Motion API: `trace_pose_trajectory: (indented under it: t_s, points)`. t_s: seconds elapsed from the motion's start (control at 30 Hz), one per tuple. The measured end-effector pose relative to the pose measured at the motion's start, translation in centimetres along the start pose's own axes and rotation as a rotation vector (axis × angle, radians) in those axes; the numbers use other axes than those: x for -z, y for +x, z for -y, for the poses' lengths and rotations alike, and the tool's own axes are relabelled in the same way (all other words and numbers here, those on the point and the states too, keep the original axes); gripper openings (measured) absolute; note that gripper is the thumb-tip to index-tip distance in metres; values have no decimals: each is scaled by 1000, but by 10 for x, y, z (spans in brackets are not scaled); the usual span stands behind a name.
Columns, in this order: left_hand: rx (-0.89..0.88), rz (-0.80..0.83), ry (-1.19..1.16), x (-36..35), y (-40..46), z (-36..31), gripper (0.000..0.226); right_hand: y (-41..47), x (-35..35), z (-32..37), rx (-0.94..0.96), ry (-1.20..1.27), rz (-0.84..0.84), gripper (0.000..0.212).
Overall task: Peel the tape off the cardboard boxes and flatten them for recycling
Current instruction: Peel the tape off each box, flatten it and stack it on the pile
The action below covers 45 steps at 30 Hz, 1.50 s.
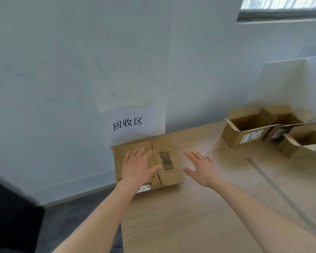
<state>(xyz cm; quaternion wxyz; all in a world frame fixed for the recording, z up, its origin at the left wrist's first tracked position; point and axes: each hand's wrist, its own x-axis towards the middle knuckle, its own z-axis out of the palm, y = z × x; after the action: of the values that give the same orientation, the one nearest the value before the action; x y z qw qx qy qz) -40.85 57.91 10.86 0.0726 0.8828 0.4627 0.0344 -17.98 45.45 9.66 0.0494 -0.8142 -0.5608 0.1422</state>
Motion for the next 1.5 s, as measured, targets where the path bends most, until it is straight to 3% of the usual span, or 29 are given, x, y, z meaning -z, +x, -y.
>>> trace_pose_trajectory:
  t_s: [0.33,0.5,0.8,1.1,1.5]
  points:
    - [-131,-78,17,108,-157,-209,81,-222,132,-139,-23,-54,-213,65]
    - [-173,-139,-48,140,-230,-341,85,-357,196,-224,-43,-94,-240,64]
    - [-284,-164,-166,188,-291,-528,83,-514,289,-351,-207,-102,-316,63]
    - [-348,-152,-220,195,-266,-637,86,-541,341,-425,-270,-124,-362,65]
    - [-386,-212,-244,197,-140,-746,87,-451,416,-523,-237,-164,-395,67]
